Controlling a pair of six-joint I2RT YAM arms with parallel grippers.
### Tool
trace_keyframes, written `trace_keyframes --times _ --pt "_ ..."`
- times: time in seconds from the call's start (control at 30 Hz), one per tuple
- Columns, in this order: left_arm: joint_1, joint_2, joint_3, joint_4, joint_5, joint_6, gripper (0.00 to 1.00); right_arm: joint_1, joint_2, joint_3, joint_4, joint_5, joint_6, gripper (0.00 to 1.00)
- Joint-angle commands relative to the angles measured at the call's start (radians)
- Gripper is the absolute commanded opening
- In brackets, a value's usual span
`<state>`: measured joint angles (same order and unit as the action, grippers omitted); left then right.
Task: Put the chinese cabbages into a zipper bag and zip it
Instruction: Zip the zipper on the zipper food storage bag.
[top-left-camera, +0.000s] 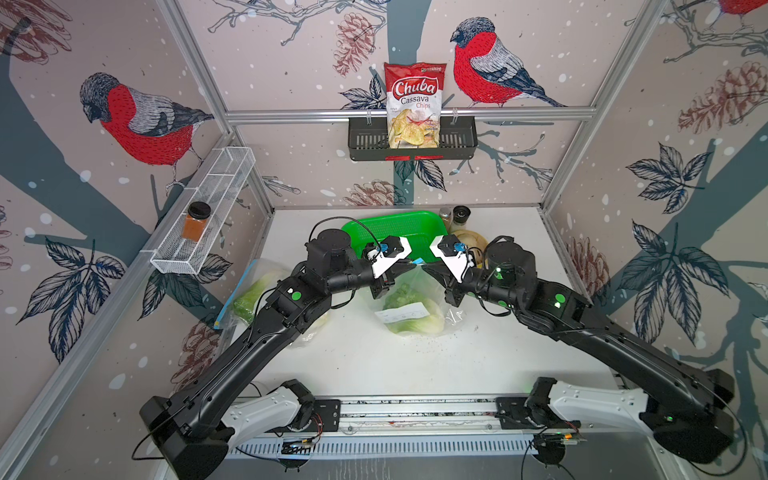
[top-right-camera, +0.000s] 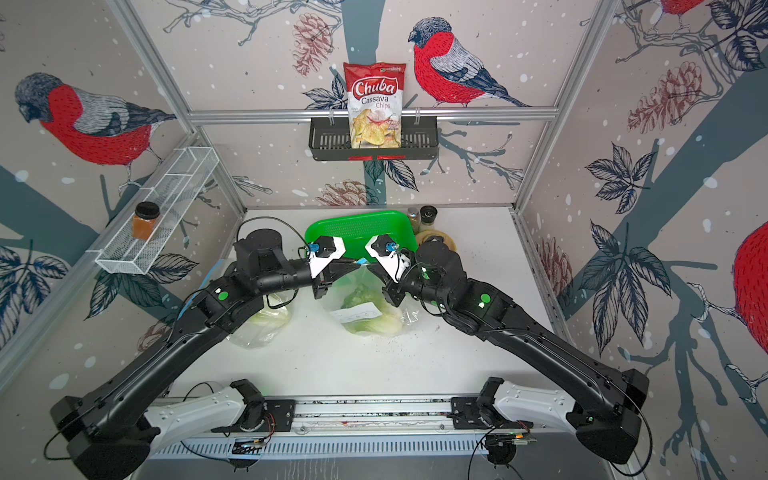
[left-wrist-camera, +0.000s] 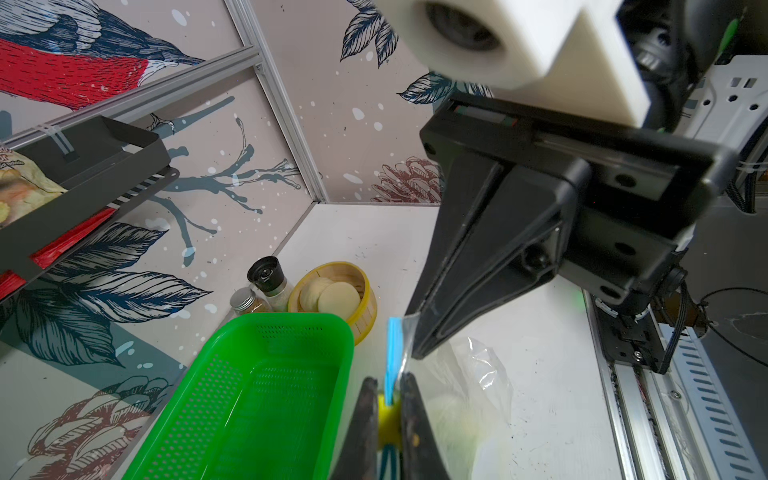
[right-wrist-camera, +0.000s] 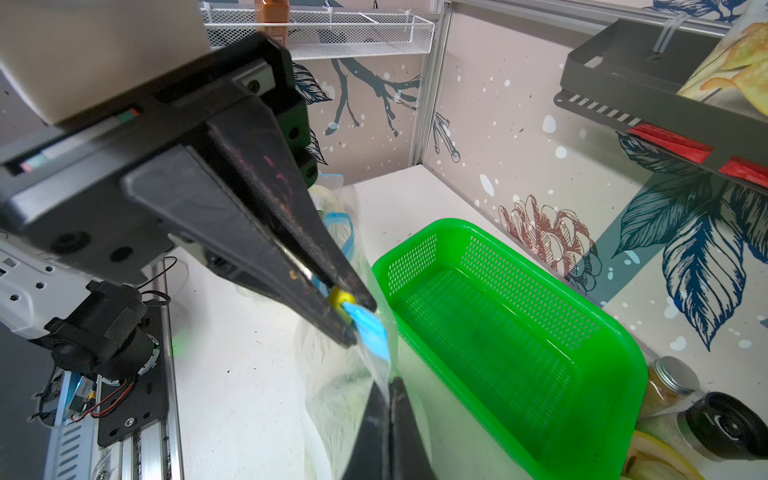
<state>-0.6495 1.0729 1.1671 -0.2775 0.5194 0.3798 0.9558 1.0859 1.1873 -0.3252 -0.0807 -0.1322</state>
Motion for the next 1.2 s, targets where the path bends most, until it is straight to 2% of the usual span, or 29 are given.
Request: trace_keyframes --times 0.0,0.37,0.63,1.17 --pt "0.019 -0.012 -0.004 -0.023 -0.083 -0.016 0.00 -0.013 -0.012 0.004 0.027 0.088 0.027 0.00" --pt "0.054 -0.016 -0.006 -0.058 -0.136 -0.040 0.00 -0.050 -0.026 0.009 0.014 0.113 0.075 0.00" --pt "0.061 -0.056 -0.052 -0.046 -0.178 -0.097 0.00 -0.128 -0.059 0.019 -0.018 0.174 0.187 0.00" --pt "0.060 -0.117 -0.107 -0.042 -0.140 -0.252 0.00 -0.246 -0.140 0.070 -0.159 0.327 0.363 0.00"
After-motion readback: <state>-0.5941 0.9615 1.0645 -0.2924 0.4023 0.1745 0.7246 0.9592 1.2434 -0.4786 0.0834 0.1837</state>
